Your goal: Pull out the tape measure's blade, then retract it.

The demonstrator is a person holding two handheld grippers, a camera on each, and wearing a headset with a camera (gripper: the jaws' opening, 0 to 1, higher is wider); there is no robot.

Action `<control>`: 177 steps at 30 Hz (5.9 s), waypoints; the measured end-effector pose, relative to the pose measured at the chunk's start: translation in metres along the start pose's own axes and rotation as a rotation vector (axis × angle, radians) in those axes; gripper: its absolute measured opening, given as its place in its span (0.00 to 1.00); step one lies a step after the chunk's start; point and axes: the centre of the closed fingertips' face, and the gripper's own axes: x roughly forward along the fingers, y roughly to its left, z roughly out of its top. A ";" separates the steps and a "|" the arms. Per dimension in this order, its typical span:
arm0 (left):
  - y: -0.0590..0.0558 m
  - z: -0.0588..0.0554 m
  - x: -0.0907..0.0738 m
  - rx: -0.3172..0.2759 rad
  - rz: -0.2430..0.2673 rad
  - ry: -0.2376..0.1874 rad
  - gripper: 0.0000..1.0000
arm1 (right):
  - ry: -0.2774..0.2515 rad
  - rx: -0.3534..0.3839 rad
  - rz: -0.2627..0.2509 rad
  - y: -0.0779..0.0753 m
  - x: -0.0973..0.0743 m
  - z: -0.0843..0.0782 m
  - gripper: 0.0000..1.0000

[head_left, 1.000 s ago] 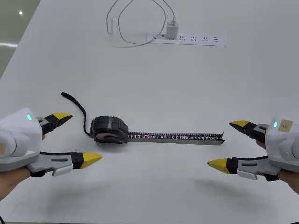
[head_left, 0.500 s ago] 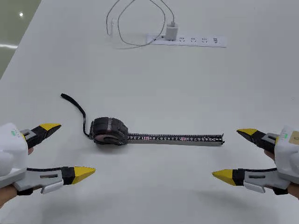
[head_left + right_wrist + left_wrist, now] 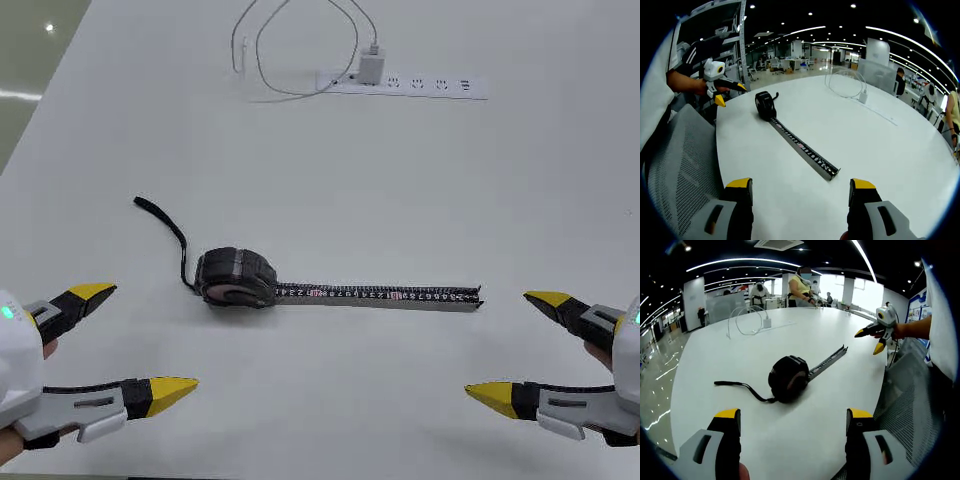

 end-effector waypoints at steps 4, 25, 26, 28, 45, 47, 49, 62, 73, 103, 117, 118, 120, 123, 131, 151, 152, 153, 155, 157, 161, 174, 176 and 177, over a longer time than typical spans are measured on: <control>-0.001 -0.001 -0.002 -0.015 0.007 -0.007 0.86 | -0.002 0.014 0.001 0.002 -0.002 -0.002 0.78; -0.004 -0.016 -0.009 -0.097 0.038 -0.023 0.91 | -0.001 0.075 -0.006 0.018 -0.009 -0.018 0.83; -0.005 -0.016 -0.009 -0.095 0.039 -0.022 0.91 | -0.003 0.077 -0.007 0.018 -0.009 -0.019 0.83; -0.004 -0.018 -0.009 -0.095 0.047 -0.017 0.91 | -0.004 0.079 -0.011 0.018 -0.009 -0.019 0.83; -0.009 -0.018 -0.010 -0.094 0.030 -0.014 0.91 | -0.013 0.074 -0.015 0.015 -0.011 -0.018 0.84; -0.008 -0.019 -0.010 -0.092 0.029 -0.013 0.91 | -0.013 0.075 -0.014 0.016 -0.011 -0.018 0.84; -0.008 -0.018 -0.009 -0.093 0.029 -0.014 0.91 | -0.009 0.071 -0.013 0.016 -0.011 -0.018 0.84; -0.013 -0.018 -0.005 -0.100 0.018 -0.013 0.91 | -0.007 0.068 -0.009 0.015 -0.011 -0.018 0.84; -0.017 -0.007 0.005 -0.116 0.019 -0.044 0.90 | -0.011 0.072 -0.005 0.017 -0.011 -0.017 0.84; -0.033 0.018 0.054 -0.117 -0.028 -0.064 0.88 | -0.009 0.082 -0.002 0.016 -0.012 -0.019 0.84; -0.029 0.027 0.073 -0.141 -0.021 -0.082 0.87 | -0.010 0.088 -0.005 0.015 -0.011 -0.019 0.84; -0.028 0.029 0.073 -0.148 -0.018 -0.090 0.87 | -0.011 0.088 -0.005 0.015 -0.011 -0.019 0.84; -0.027 0.030 0.074 -0.156 -0.006 -0.093 0.87 | -0.012 0.088 -0.004 0.015 -0.011 -0.019 0.84; -0.025 0.033 0.076 -0.165 0.004 -0.106 0.88 | -0.011 0.088 -0.003 0.015 -0.010 -0.019 0.84; -0.025 0.034 0.076 -0.169 0.013 -0.114 0.88 | -0.012 0.086 -0.001 0.015 -0.010 -0.019 0.84; -0.022 0.034 0.082 -0.183 0.093 -0.099 0.85 | 0.059 -0.070 0.072 -0.017 0.002 -0.013 0.74; -0.022 0.034 0.083 -0.185 0.097 -0.097 0.85 | 0.066 -0.079 0.078 -0.019 0.002 -0.013 0.73; -0.021 0.034 0.083 -0.181 0.106 -0.091 0.85 | 0.079 -0.098 0.088 -0.020 0.003 -0.014 0.72; -0.021 0.034 0.085 -0.185 0.117 -0.089 0.85 | 0.092 -0.113 0.100 -0.023 0.004 -0.014 0.71; -0.020 0.034 0.086 -0.189 0.129 -0.088 0.85 | 0.101 -0.127 0.108 -0.026 0.005 -0.014 0.69; -0.019 0.036 0.087 -0.215 0.158 -0.092 0.86 | 0.119 -0.161 0.127 -0.030 0.006 -0.011 0.65; -0.014 0.039 0.092 -0.281 0.244 -0.090 0.84 | 0.156 -0.227 0.186 -0.042 0.017 -0.006 0.53; -0.012 0.039 0.093 -0.290 0.254 -0.089 0.83 | 0.164 -0.238 0.195 -0.043 0.019 -0.006 0.52; -0.012 0.039 0.094 -0.294 0.256 -0.090 0.83 | 0.167 -0.240 0.201 -0.042 0.020 -0.006 0.51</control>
